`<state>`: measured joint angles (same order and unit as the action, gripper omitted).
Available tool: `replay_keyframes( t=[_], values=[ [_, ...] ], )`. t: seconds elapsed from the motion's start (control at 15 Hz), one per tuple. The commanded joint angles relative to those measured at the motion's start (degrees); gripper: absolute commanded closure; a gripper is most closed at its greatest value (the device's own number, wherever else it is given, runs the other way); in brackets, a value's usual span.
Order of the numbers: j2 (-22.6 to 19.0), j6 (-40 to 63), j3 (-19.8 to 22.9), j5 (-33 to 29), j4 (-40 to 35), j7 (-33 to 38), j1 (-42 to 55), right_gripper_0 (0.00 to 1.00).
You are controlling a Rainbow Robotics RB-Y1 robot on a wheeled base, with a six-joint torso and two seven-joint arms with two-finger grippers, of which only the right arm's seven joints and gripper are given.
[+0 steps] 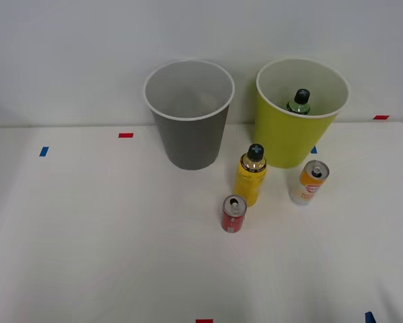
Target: Put cans in the gray bin, plastic bottles in the light green bin
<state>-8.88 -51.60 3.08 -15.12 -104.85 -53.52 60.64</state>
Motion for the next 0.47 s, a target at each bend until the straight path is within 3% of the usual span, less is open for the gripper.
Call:
replay_keyframes(
  t=[0.07, 0.47],
  values=[
    [0.0, 0.01, 0.0, 0.0, 0.0, 0.0, 0.0, 0.0],
    [0.0, 0.01, 0.0, 0.0, 0.0, 0.0, 0.0, 0.0]
  ],
)
